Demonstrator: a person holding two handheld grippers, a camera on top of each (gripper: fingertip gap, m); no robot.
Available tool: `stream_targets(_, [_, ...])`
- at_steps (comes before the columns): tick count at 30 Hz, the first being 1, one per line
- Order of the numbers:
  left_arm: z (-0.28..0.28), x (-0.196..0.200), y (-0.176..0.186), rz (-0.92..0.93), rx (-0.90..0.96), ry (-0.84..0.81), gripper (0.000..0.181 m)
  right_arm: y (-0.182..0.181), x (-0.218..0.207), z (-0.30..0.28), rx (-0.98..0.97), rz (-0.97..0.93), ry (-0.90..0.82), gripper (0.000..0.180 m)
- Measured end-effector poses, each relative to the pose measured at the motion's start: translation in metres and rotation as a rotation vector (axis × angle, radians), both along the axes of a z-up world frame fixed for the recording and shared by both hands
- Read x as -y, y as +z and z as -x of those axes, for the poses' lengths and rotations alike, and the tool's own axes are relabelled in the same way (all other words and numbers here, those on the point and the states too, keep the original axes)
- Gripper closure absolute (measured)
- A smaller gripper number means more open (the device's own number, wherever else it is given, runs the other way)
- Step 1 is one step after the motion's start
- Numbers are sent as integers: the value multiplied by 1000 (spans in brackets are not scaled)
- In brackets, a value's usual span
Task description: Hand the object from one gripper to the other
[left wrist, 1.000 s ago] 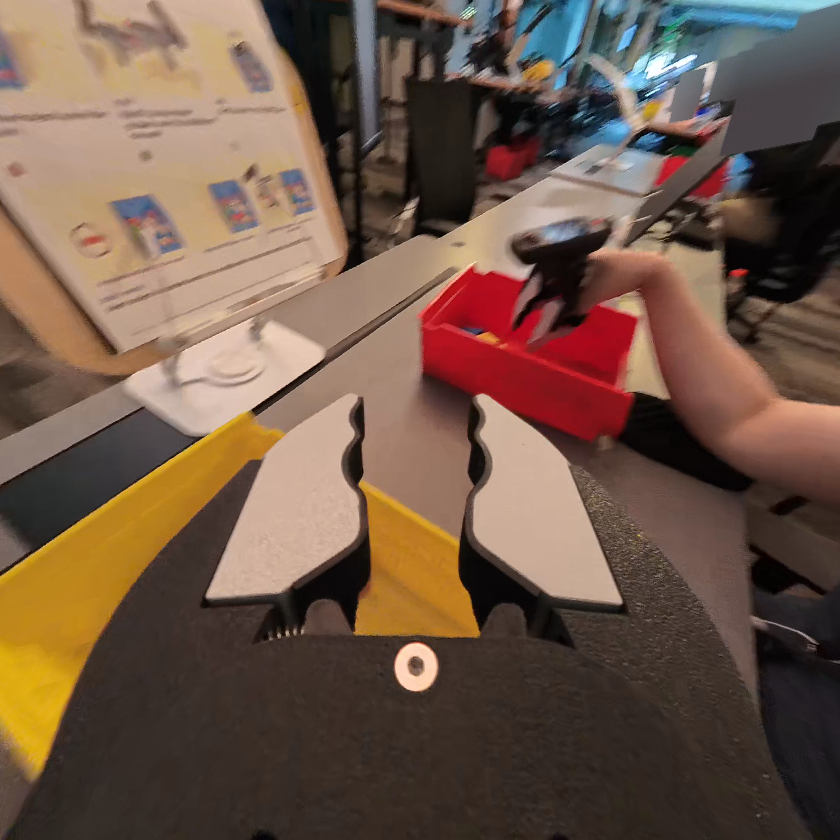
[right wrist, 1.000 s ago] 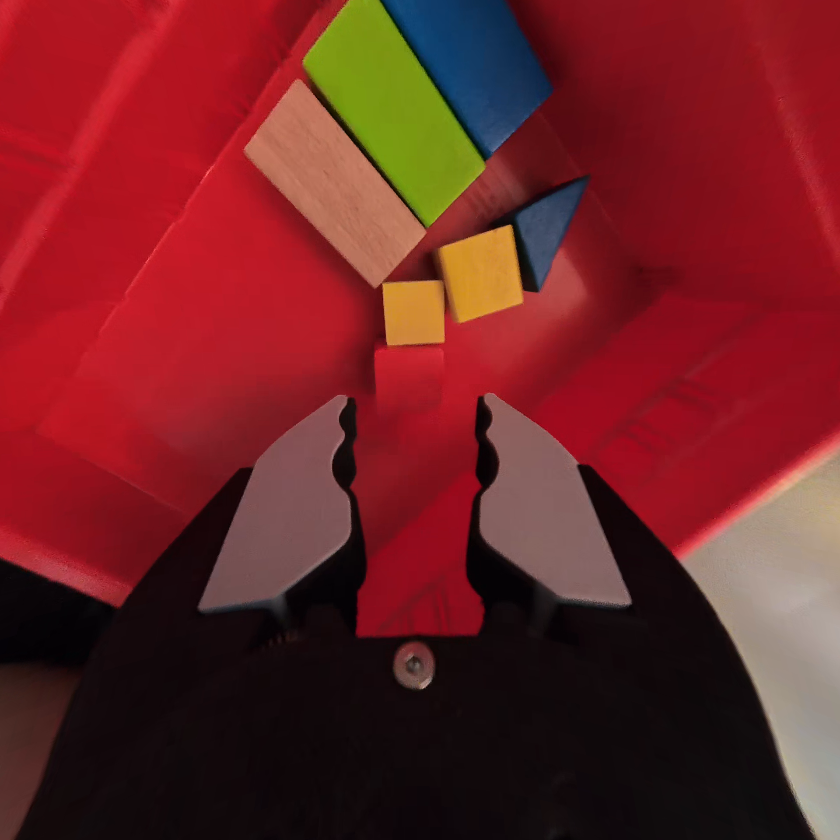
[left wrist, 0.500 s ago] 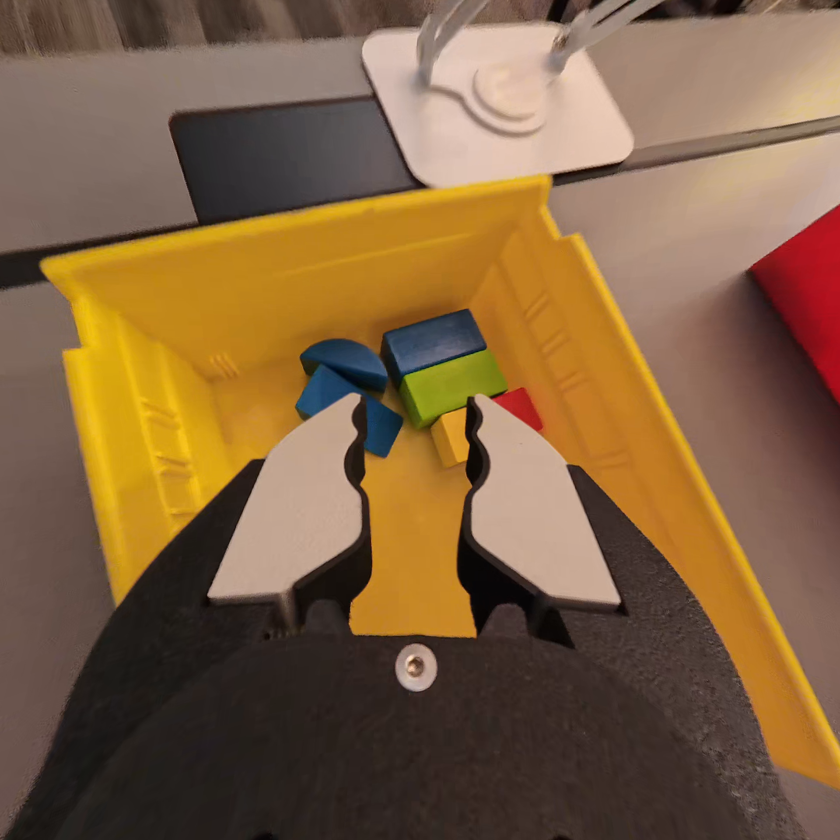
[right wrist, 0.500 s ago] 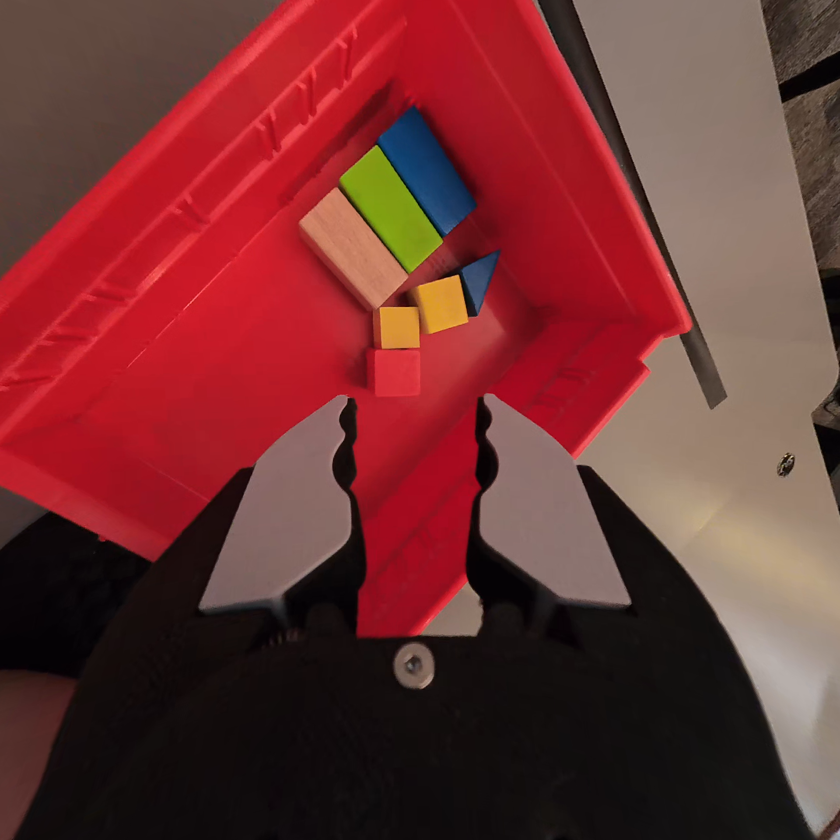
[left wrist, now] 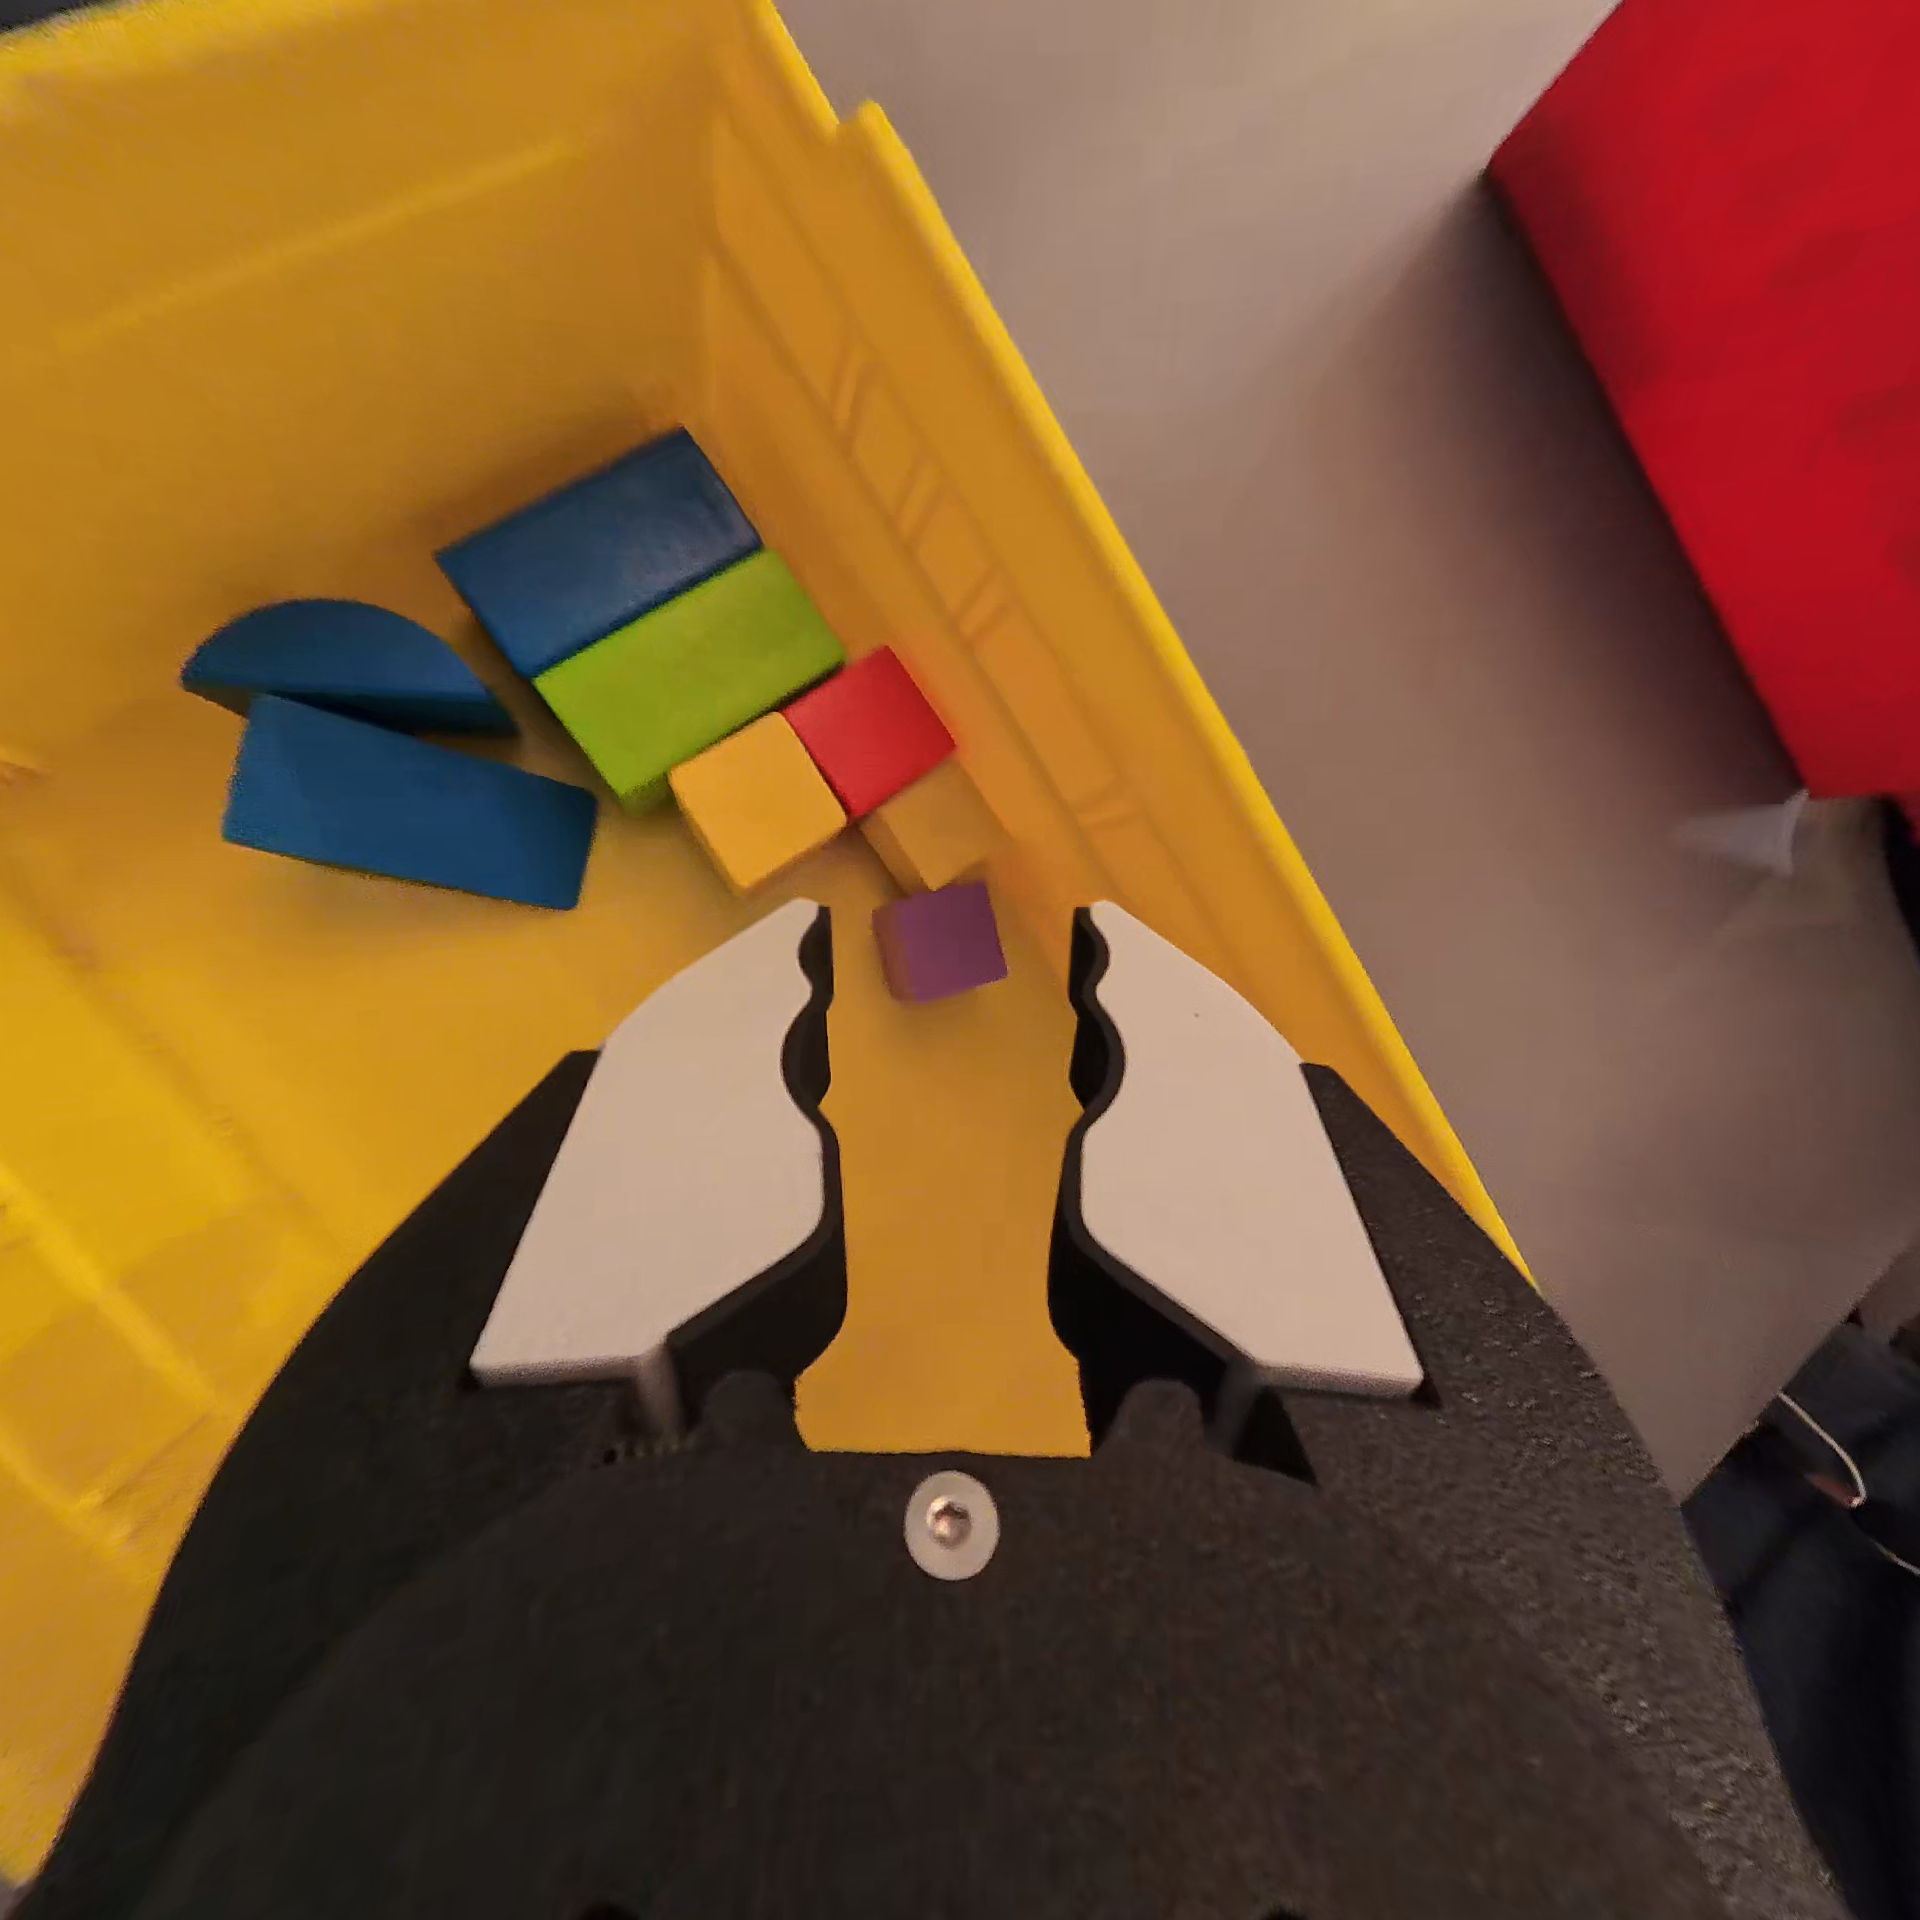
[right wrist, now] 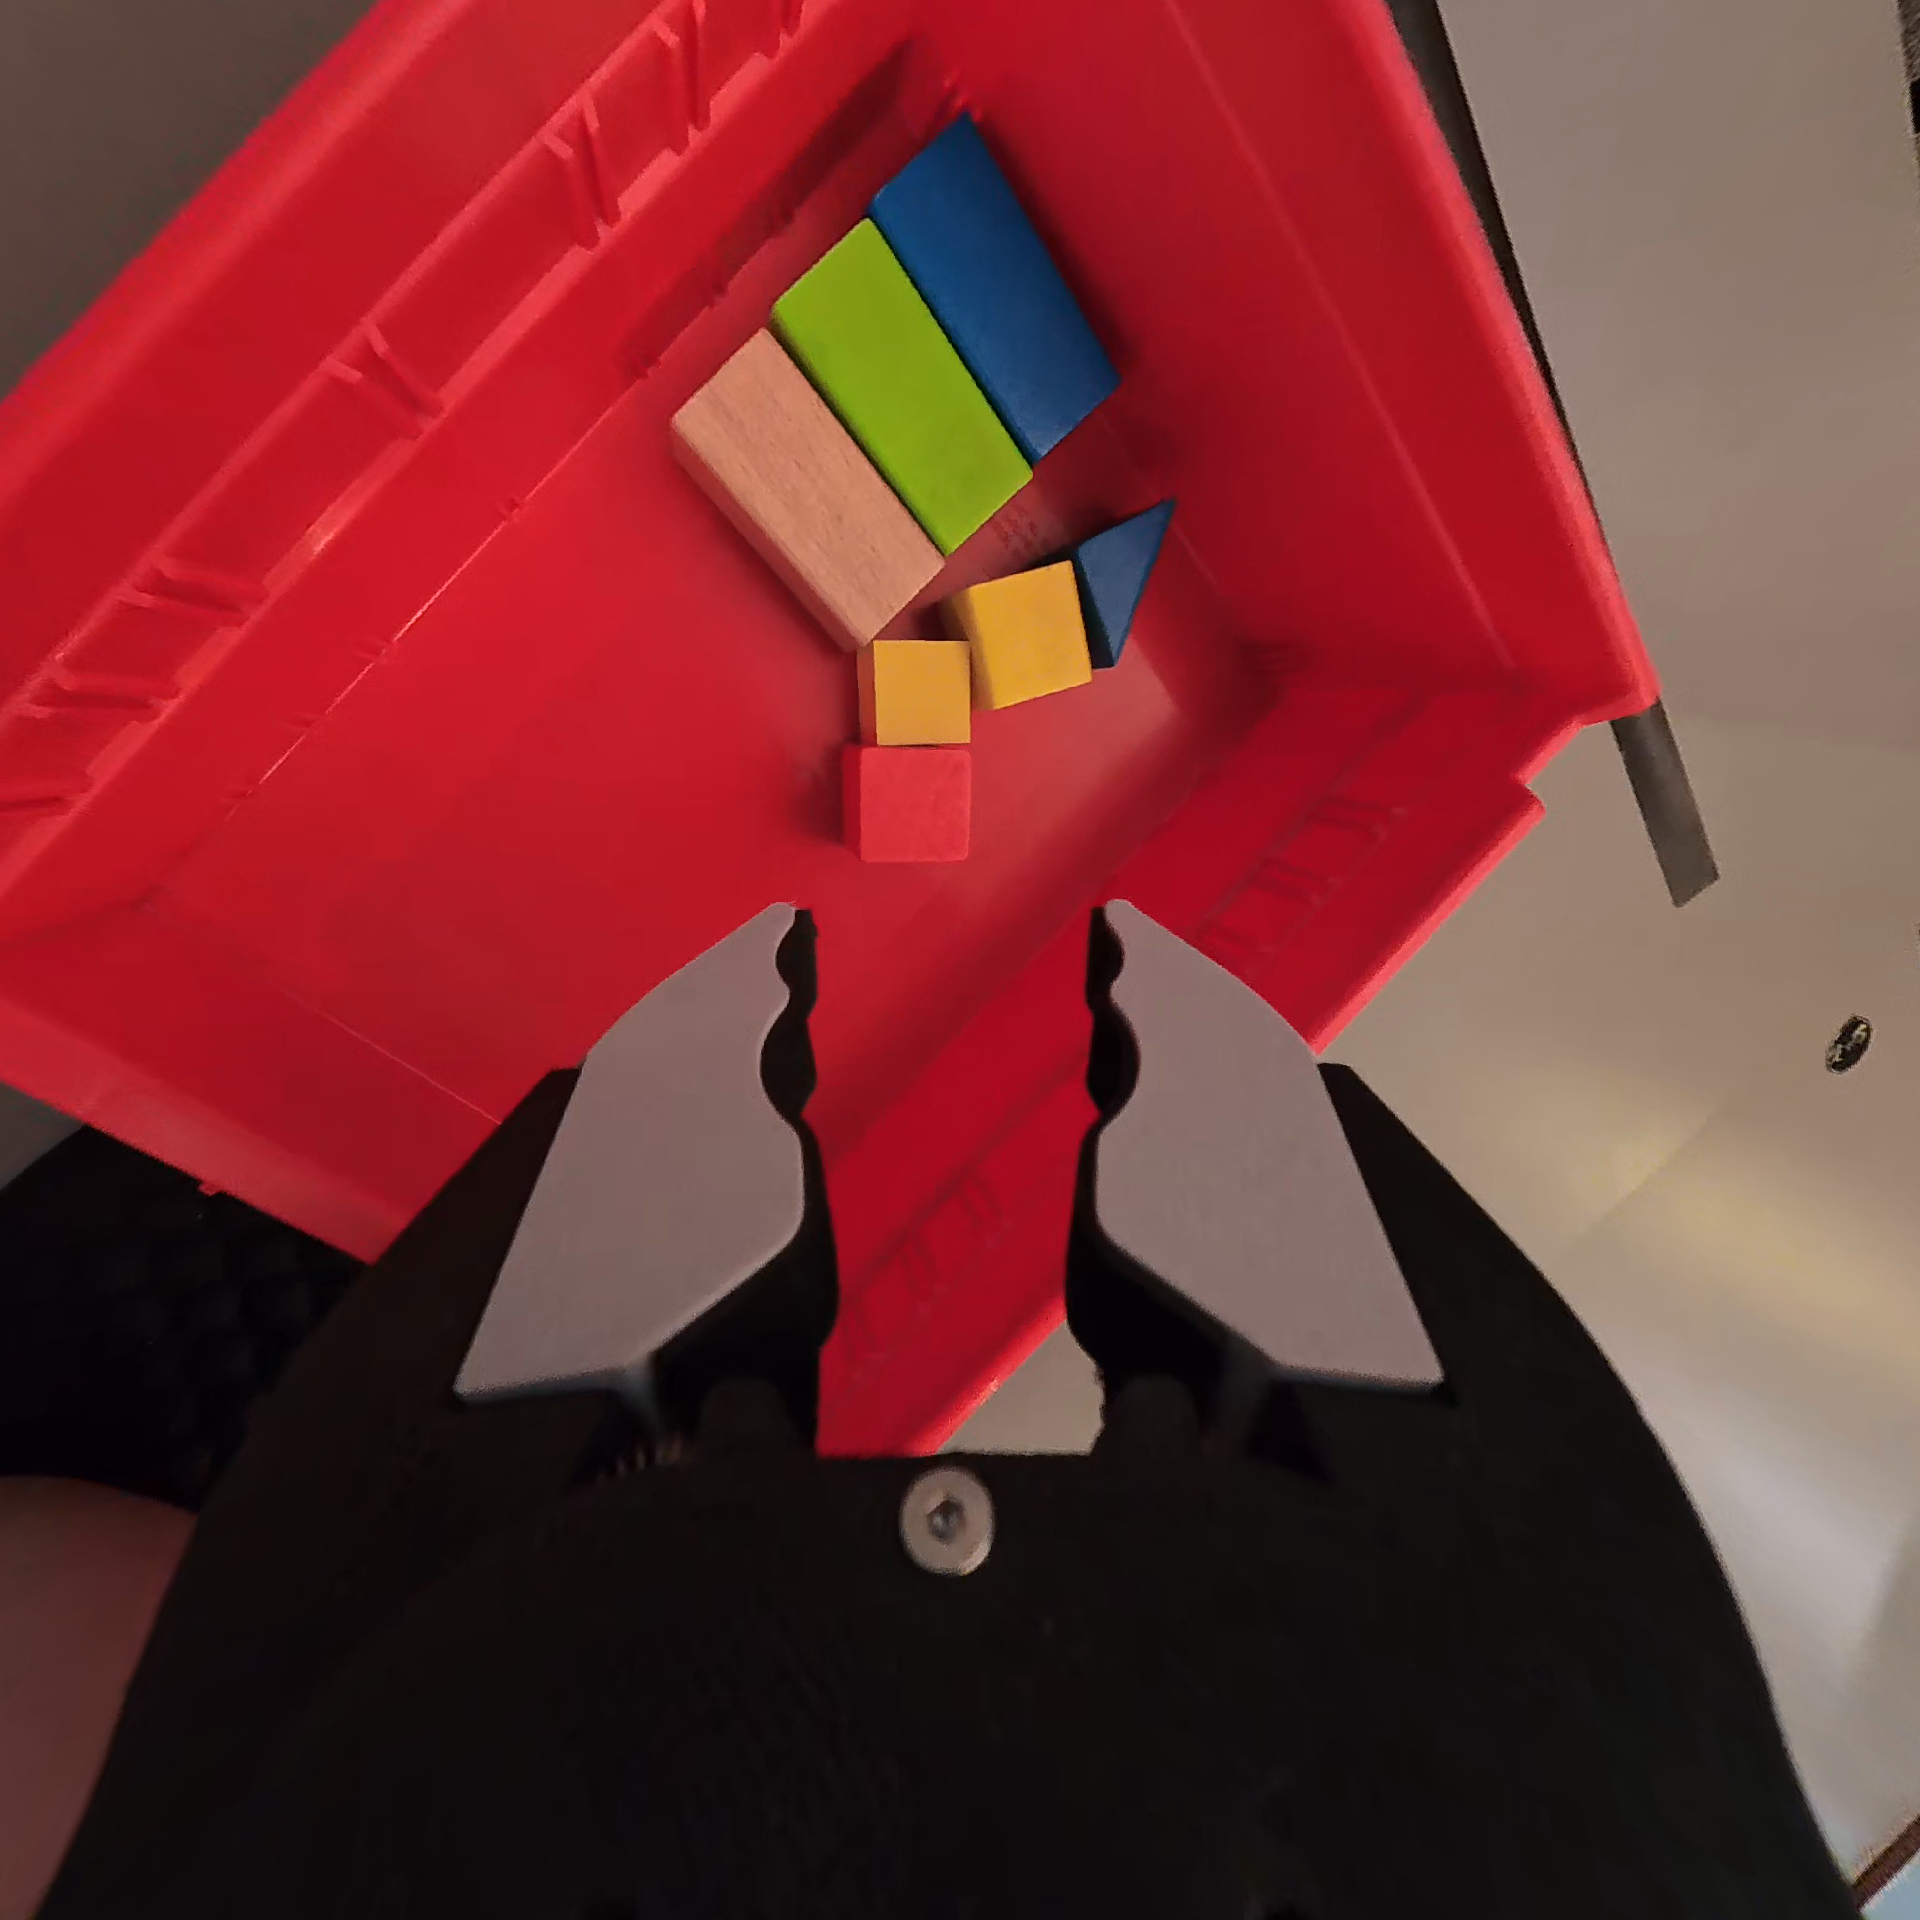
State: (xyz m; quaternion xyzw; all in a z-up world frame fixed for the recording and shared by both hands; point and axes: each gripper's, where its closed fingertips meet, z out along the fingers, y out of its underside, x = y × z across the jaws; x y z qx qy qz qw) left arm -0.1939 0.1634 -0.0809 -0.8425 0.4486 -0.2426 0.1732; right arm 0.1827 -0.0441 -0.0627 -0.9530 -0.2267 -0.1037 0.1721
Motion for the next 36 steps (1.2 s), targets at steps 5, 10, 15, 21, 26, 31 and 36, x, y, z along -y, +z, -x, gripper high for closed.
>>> stream_targets(5, [-4, 13, -24, 97, -68, -47, 139, -2, 4, -1, -16, 10, -3, 128])
stream_targets(10, [-6, 13, -41, 86, -154, -51, 141, -5, 6, -3, -22, 20, -9, 128])
stream_targets(15, [-4, 15, -53, 83, -223, -47, 143, -7, 7, -4, -20, 35, -10, 129])
stream_targets(21, [0, 15, -63, 89, -280, -40, 150, -10, 8, -4, -19, 49, -9, 129])
stream_targets(26, [-1, 15, -66, 97, -285, -38, 150, -11, 10, -5, -20, 54, -12, 130])
stream_targets(31, [0, 16, -66, 108, -285, -29, 151, -12, 11, -5, -22, 62, -10, 131])
stream_targets(36, [1, 17, -67, 106, -303, -31, 151, -14, 11, -4, -21, 71, -6, 132])
